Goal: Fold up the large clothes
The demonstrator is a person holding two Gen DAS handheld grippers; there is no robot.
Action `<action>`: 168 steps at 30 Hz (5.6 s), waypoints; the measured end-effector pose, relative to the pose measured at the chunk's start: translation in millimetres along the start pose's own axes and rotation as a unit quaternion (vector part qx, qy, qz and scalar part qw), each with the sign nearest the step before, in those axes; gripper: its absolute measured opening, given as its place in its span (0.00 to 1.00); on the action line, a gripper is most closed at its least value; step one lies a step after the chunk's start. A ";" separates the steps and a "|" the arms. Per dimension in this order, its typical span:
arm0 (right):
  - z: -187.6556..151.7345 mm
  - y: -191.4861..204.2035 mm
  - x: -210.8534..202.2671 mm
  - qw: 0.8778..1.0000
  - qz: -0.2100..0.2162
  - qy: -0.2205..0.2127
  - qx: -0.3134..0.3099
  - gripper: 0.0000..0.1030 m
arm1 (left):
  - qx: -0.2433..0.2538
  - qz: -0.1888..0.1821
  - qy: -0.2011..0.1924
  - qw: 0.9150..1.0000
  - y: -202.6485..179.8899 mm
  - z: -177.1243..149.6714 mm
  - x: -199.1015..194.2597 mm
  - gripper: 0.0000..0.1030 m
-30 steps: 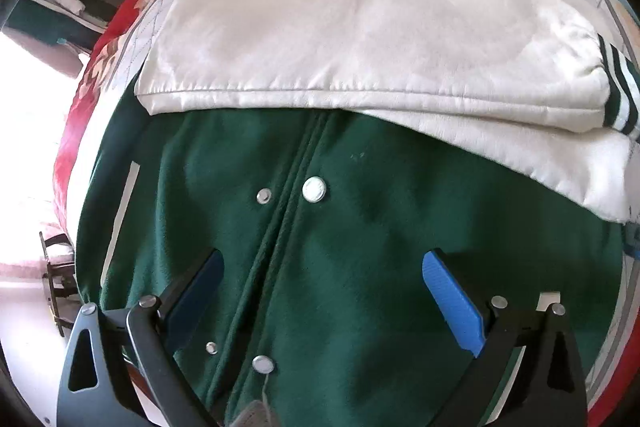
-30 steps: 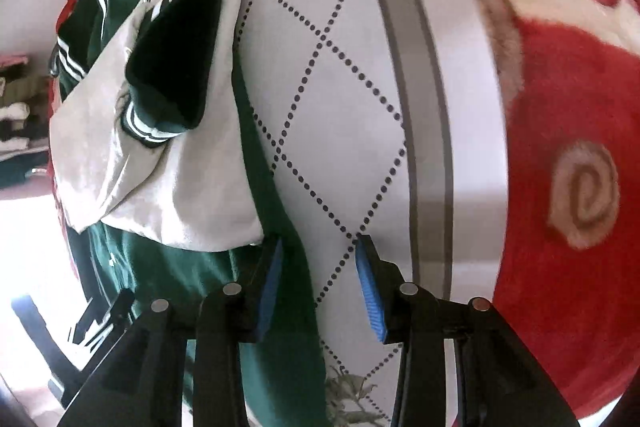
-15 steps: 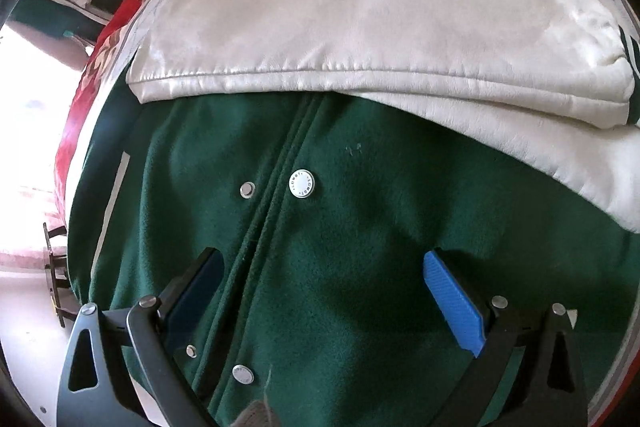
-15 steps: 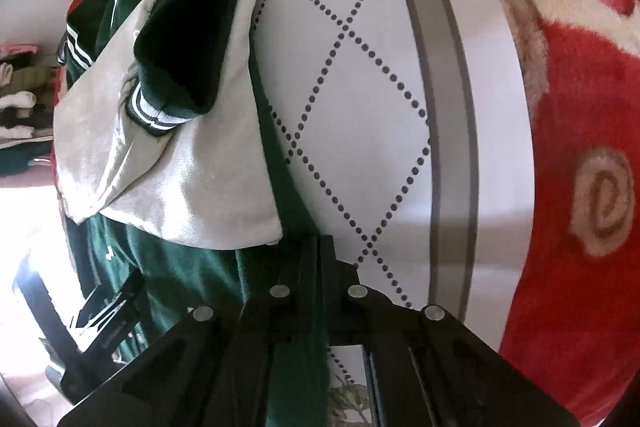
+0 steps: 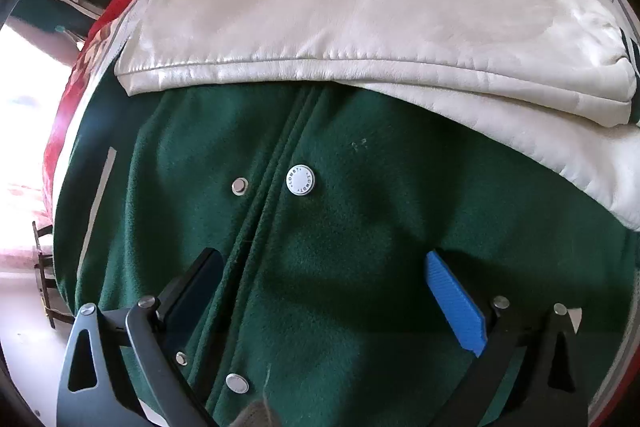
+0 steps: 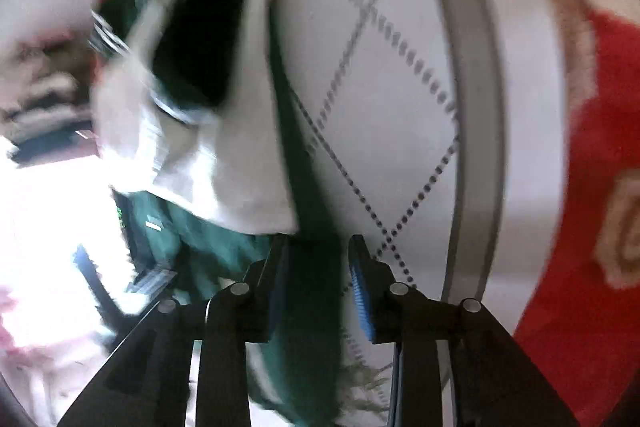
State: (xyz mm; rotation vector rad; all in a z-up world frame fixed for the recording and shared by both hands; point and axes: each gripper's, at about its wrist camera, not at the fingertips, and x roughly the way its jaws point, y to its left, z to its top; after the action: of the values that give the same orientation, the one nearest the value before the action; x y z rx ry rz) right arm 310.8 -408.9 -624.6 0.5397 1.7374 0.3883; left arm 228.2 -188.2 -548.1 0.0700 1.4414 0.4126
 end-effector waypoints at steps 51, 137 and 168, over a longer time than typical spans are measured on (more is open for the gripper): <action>-131.6 263.5 188.7 0.982 -0.136 0.128 -0.034 0.43 | -0.160 0.046 0.054 0.985 248.6 -122.7 31.3 1.00; 91.2 23.1 33.2 0.965 0.260 0.037 -0.008 0.80 | 0.113 0.230 -0.008 0.967 -70.4 -93.7 -62.4 0.24; 70.8 305.4 -44.7 0.993 0.065 -0.029 -0.090 0.15 | 0.004 -0.019 -0.033 0.999 128.7 -49.7 -124.1 0.15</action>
State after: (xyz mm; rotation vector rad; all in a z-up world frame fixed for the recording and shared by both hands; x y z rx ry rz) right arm 432.8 -180.1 -442.9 0.5302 1.5971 0.6090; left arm 141.2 -117.9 -400.0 0.0629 1.3770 0.3708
